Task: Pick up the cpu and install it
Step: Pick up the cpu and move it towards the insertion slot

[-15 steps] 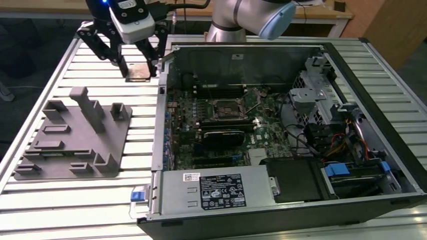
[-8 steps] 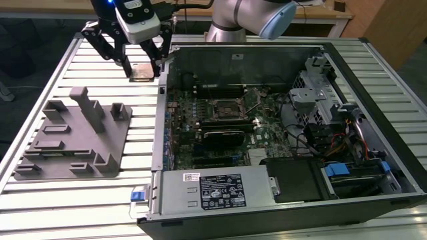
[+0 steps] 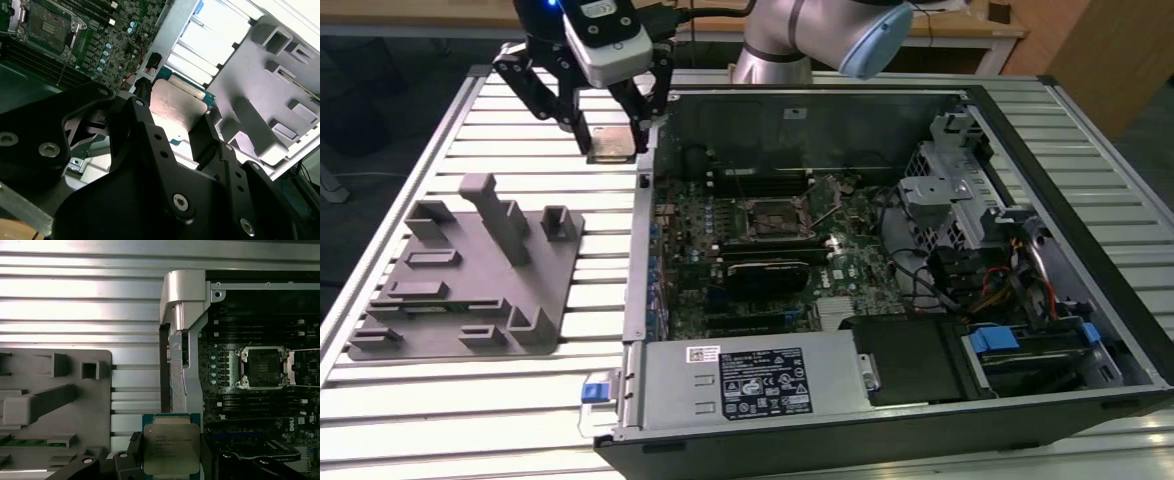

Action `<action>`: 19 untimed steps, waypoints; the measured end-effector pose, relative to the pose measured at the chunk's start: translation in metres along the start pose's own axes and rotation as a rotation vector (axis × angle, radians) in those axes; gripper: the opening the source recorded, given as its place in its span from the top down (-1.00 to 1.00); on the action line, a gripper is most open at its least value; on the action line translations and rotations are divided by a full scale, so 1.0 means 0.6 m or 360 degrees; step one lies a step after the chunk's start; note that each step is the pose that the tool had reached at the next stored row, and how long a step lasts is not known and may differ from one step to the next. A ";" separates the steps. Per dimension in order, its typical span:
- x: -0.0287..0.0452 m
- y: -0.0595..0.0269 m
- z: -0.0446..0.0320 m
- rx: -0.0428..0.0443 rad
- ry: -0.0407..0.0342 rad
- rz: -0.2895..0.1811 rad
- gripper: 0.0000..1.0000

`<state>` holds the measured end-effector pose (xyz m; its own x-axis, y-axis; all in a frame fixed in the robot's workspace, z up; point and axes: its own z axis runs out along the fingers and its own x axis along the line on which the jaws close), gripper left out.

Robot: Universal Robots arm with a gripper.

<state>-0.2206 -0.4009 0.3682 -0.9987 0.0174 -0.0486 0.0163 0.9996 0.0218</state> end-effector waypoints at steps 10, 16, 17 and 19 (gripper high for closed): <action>-0.013 0.000 0.001 0.0000 0.0000 0.0000 -0.09; -0.020 0.001 0.001 0.0000 0.0000 0.0000 -0.09; -0.021 0.001 0.001 0.0000 0.0000 0.0000 -0.09; -0.024 0.001 0.001 0.0000 0.0000 0.0000 -0.09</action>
<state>-0.2061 -0.4007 0.3682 -0.9987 0.0173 -0.0486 0.0162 0.9996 0.0218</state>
